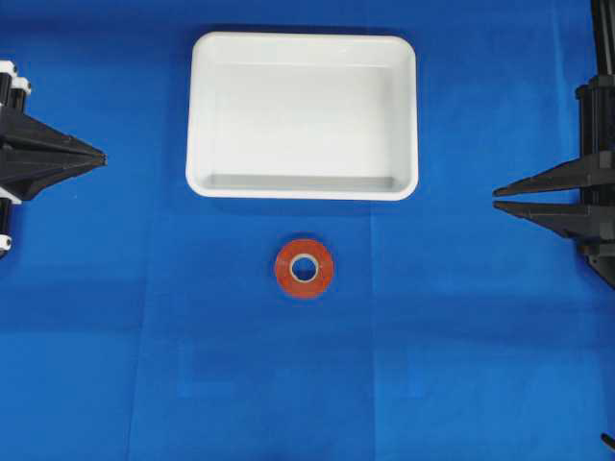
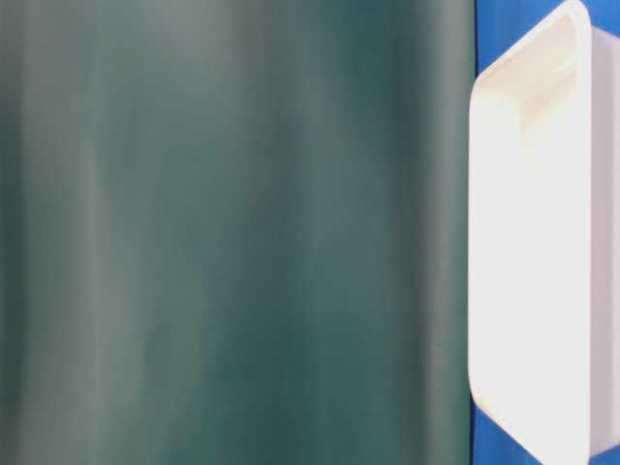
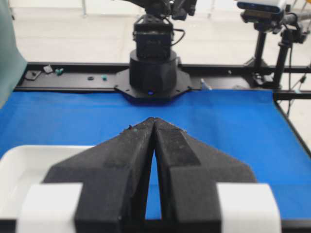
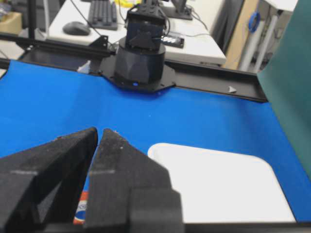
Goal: Place one roll of tape in the white case with the left arm.
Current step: 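Move the left gripper open toward the orange-red tape roll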
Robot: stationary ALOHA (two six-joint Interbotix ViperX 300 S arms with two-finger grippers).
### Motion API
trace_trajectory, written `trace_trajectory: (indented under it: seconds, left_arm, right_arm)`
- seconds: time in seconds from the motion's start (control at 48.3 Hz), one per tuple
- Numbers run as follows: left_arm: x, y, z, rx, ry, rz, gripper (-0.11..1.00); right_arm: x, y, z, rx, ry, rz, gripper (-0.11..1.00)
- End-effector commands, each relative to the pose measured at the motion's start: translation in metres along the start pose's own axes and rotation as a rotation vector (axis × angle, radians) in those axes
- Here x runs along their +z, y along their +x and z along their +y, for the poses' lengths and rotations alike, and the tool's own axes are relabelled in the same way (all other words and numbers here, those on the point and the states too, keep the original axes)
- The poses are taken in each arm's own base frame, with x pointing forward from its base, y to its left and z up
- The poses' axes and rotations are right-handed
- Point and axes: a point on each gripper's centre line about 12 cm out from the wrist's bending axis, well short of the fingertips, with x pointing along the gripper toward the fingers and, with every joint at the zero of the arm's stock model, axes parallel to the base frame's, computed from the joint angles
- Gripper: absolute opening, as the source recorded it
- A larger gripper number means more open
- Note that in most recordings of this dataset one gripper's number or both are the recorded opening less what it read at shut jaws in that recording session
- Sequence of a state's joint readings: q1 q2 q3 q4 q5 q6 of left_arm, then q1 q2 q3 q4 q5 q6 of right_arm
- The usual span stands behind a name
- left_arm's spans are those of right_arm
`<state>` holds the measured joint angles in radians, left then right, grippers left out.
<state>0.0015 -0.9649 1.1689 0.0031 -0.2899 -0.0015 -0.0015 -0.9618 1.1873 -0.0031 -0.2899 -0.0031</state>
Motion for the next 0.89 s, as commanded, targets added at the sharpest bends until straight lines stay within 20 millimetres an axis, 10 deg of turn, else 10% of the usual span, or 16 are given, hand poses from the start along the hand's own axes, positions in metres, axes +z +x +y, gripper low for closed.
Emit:
trace_trajectory:
  seconds: [0.0,0.601,0.87]
  left_arm:
    - [0.002,0.002,-0.006,-0.031,0.023,0.007,0.0]
    - [-0.012,0.032,-0.024,-0.107,-0.082,0.019,0.03]
    - [-0.037,0.073,-0.038,-0.135,-0.128,0.15,0.76]
  right_arm:
    - [0.017,0.004,-0.002,-0.008,0.001,-0.043,0.0]
    - [0.016,0.012,-0.003,-0.015,0.008,-0.009,-0.08]
    - [0.002,0.017,-0.004,-0.018,0.008,0.043,0.05]
